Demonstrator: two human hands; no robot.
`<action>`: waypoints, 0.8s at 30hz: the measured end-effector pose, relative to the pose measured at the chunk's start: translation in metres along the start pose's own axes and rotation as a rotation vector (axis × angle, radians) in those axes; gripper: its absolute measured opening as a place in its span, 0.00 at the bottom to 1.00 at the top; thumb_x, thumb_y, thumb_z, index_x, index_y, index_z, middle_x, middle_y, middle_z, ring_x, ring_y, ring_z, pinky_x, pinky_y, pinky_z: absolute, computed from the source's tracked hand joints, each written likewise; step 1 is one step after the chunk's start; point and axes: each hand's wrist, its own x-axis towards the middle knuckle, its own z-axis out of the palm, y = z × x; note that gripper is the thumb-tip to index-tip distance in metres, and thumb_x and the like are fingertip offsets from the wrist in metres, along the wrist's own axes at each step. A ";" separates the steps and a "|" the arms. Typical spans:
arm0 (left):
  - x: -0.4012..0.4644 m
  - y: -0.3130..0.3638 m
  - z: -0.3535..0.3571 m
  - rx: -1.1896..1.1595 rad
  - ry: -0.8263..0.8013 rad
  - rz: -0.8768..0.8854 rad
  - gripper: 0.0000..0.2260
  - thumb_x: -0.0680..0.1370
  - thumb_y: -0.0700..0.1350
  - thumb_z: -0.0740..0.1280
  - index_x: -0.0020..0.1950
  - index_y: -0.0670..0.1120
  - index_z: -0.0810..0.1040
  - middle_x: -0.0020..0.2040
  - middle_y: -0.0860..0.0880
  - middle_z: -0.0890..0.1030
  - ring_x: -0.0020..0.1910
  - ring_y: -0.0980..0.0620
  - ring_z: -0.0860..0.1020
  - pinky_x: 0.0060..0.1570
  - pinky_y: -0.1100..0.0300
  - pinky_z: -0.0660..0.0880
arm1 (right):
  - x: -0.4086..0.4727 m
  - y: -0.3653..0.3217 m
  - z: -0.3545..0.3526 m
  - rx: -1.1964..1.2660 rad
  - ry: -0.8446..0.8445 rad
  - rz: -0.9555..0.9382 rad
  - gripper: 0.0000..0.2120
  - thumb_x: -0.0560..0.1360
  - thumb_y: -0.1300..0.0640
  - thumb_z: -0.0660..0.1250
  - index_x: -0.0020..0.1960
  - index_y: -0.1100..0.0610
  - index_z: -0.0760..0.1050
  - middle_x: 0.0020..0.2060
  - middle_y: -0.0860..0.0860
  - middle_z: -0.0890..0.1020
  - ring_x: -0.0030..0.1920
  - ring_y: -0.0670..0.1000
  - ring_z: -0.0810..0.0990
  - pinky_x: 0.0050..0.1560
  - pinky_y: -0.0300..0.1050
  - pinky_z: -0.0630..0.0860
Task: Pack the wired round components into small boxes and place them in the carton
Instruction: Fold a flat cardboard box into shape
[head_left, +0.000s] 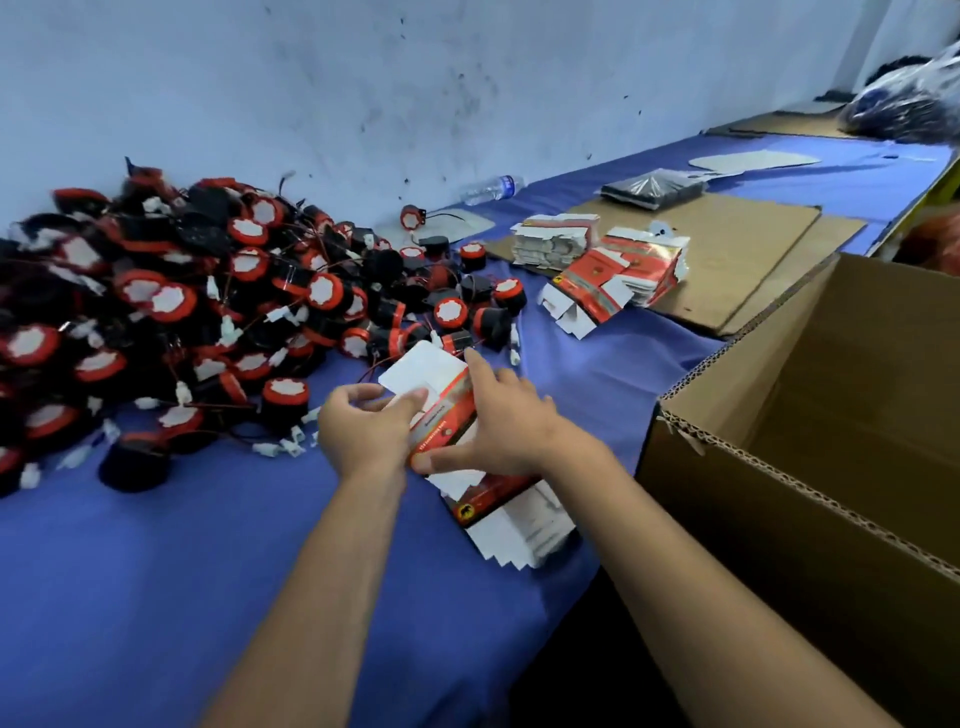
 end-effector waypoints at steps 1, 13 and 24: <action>0.004 0.003 -0.008 -0.038 0.020 0.012 0.21 0.67 0.45 0.84 0.52 0.47 0.77 0.42 0.50 0.82 0.39 0.48 0.85 0.31 0.55 0.80 | 0.006 -0.012 0.006 -0.012 0.043 -0.031 0.69 0.57 0.22 0.74 0.82 0.47 0.40 0.77 0.56 0.60 0.78 0.61 0.56 0.76 0.74 0.52; 0.063 -0.020 -0.265 -0.286 0.150 -0.164 0.10 0.75 0.32 0.70 0.54 0.42 0.83 0.42 0.46 0.87 0.37 0.49 0.85 0.34 0.58 0.80 | 0.042 -0.211 0.149 0.008 0.058 -0.768 0.65 0.60 0.33 0.79 0.84 0.49 0.44 0.74 0.49 0.63 0.77 0.54 0.59 0.77 0.72 0.42; 0.074 -0.058 -0.332 -0.166 -0.367 0.187 0.45 0.66 0.49 0.83 0.79 0.54 0.67 0.79 0.50 0.70 0.79 0.47 0.67 0.72 0.41 0.70 | 0.059 -0.216 0.181 1.198 -0.428 -0.362 0.23 0.72 0.39 0.75 0.59 0.53 0.84 0.56 0.54 0.87 0.55 0.54 0.86 0.52 0.54 0.81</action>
